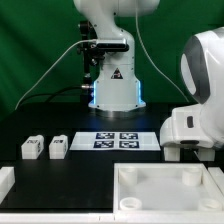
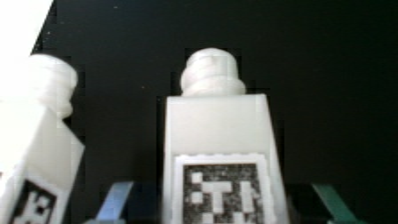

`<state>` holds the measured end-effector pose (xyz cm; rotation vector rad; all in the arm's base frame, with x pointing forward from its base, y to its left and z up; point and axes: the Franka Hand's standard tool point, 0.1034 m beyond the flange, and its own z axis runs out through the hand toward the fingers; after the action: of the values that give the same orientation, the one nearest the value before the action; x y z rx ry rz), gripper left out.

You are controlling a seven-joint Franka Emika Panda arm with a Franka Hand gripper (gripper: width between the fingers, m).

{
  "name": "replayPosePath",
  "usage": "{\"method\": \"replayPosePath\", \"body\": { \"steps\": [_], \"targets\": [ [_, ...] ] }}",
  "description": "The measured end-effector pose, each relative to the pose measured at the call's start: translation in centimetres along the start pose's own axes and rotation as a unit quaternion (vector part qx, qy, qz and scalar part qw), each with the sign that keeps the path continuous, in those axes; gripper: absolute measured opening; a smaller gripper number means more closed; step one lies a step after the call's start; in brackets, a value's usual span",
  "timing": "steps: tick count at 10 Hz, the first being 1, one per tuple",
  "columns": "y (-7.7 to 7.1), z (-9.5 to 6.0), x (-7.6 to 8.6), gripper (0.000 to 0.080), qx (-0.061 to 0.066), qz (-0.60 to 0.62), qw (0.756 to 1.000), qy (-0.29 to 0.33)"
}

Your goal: Assemble one leg

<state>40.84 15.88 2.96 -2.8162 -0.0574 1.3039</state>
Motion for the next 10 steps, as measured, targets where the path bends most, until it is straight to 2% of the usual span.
{"method": "replayPosePath", "body": {
  "steps": [1, 3, 4, 5, 6, 7, 8, 9, 10],
  "targets": [
    [1.4, -2.9, -0.4, 0.0290, 0.001, -0.016, 1.000, 0.022],
    [2.9, -4.8, -1.2, 0.0291, 0.005, -0.034, 0.999, 0.033],
    [3.4, -6.4, -1.2, 0.0291, 0.012, -0.046, 0.997, 0.067],
    [3.8, -6.9, -2.3, 0.0291, 0.017, -0.046, 0.994, 0.093],
    [3.7, -6.8, -1.5, 0.0291, 0.015, -0.043, 0.987, 0.155],
    [3.8, -6.6, -1.6, 0.0291, 0.013, -0.042, 0.982, 0.184],
    [4.1, -7.6, -1.1, 0.0291, 0.012, -0.045, 0.969, 0.241],
    [5.7, -11.2, -1.6, 0.0291, 0.005, -0.069, 0.955, 0.290],
    [6.8, -15.4, -1.4, 0.0291, 0.005, -0.065, 0.932, 0.357]
  ]
}}
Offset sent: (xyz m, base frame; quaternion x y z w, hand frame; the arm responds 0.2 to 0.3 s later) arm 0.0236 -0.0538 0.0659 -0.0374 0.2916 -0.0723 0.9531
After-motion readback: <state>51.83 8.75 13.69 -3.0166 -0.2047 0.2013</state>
